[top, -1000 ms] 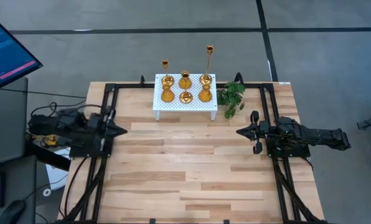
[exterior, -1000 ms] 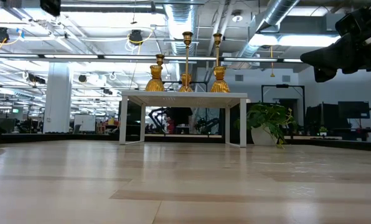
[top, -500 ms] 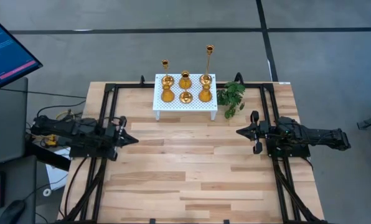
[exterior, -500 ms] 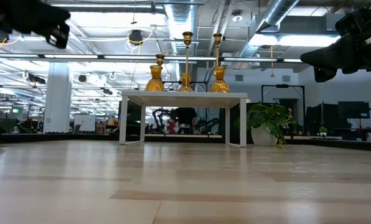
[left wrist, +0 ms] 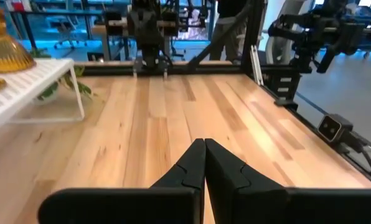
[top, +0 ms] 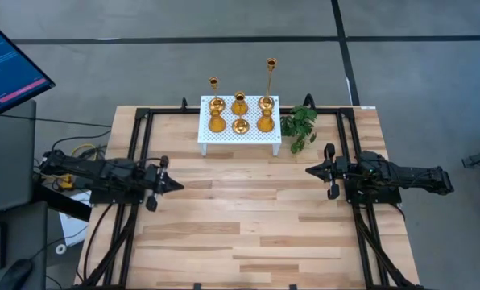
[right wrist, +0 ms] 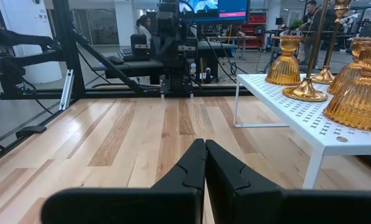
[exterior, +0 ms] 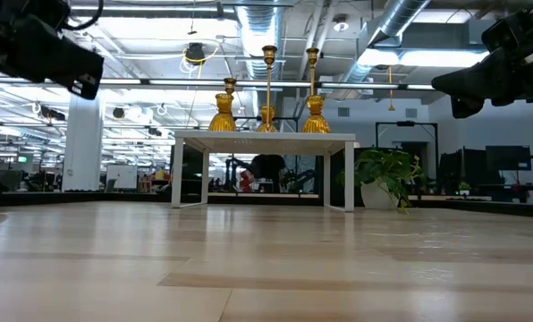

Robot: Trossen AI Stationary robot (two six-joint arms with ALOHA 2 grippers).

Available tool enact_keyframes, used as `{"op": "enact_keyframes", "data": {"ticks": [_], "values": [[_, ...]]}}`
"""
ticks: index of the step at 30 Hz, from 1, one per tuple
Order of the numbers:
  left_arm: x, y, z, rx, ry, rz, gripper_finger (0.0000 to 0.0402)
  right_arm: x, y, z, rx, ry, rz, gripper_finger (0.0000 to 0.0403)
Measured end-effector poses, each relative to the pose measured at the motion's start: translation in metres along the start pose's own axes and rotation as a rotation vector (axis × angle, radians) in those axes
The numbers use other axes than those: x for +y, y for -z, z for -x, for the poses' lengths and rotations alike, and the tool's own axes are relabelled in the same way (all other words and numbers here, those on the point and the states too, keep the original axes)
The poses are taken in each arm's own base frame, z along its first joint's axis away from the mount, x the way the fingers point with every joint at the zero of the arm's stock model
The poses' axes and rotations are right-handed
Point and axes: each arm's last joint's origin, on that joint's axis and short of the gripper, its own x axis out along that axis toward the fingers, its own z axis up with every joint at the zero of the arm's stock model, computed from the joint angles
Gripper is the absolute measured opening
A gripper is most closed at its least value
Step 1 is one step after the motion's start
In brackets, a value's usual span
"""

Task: Pick & Place candle stick holders
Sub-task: Return to Home Position

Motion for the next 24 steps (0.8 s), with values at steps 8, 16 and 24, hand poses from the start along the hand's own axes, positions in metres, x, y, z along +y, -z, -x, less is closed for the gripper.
{"op": "enact_keyframes", "data": {"ticks": [8,16,24], "values": [[-0.002,0.010,-0.002,0.024,0.062,0.006,0.0008,0.000,0.000,0.000,0.000,0.000,0.000,0.0000],[-0.002,0.015,-0.003,0.039,0.064,0.005,0.0008,0.000,0.000,0.000,0.000,0.000,0.000,0.0000],[-0.003,0.026,-0.006,0.056,0.074,0.012,0.0008,0.000,0.000,0.000,0.000,0.000,0.000,0.0000]]}}
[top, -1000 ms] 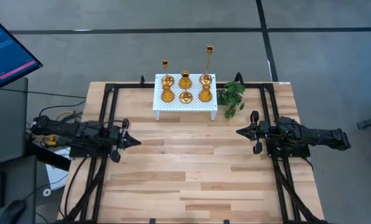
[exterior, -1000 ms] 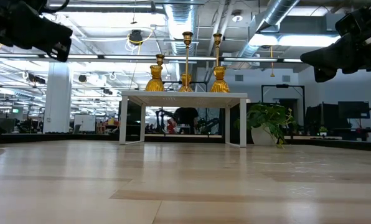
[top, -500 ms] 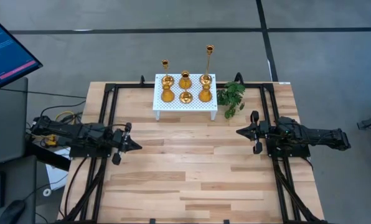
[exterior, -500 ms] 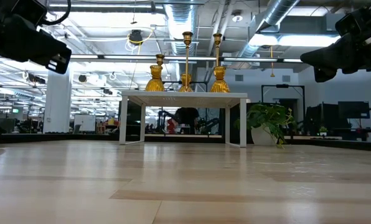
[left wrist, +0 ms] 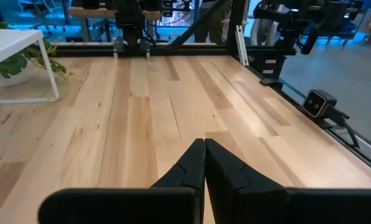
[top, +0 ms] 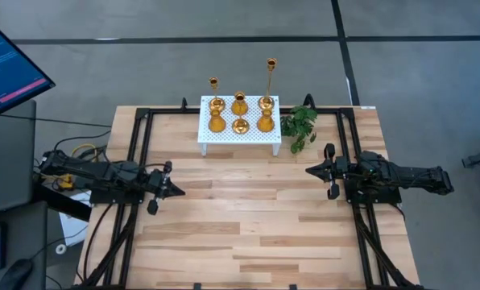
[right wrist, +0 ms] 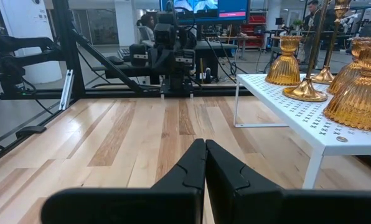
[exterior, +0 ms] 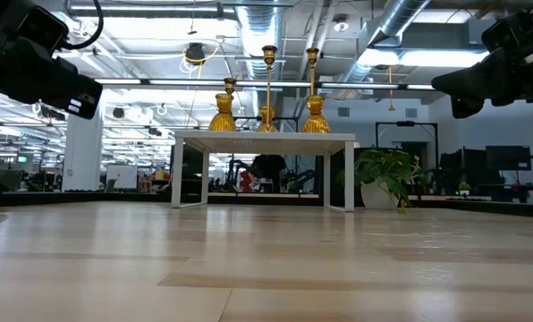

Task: Pick & Place candle stick holders
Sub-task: Return to Home Position

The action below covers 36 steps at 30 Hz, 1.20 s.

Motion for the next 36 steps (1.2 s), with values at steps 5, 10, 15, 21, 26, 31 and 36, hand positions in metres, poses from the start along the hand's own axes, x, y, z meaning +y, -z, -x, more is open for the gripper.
{"op": "enact_keyframes", "data": {"ticks": [5,10,15,21,26,31,36], "values": [[0.0000,0.0001,-0.0001,0.002,0.000,-0.002,0.0008,-0.0001,0.0000,0.0000,0.000,0.001,0.000,0.0000],[0.0000,0.0001,-0.0002,0.001,0.000,-0.057,0.0008,0.0000,0.0000,0.0000,0.000,0.001,0.000,0.0000],[0.0000,0.0000,-0.0002,0.000,0.000,-0.058,0.0008,0.0000,0.0000,0.0000,0.000,0.000,0.000,0.0000],[0.0000,-0.0001,-0.0003,-0.004,0.000,-0.060,0.0008,0.0000,-0.0001,0.0000,0.000,0.001,0.000,0.0000],[0.0000,-0.0003,-0.0003,-0.006,0.000,-0.060,0.0008,0.0000,0.0000,0.0000,0.000,0.000,0.000,0.0000],[0.0000,-0.0010,-0.0003,-0.013,0.000,-0.060,0.0008,0.0000,-0.0001,0.0000,0.000,0.001,0.000,0.0000],[0.0000,-0.0010,-0.0003,-0.014,0.000,-0.060,0.0008,0.0000,-0.0001,0.0000,0.000,0.000,0.000,0.0000]]}}
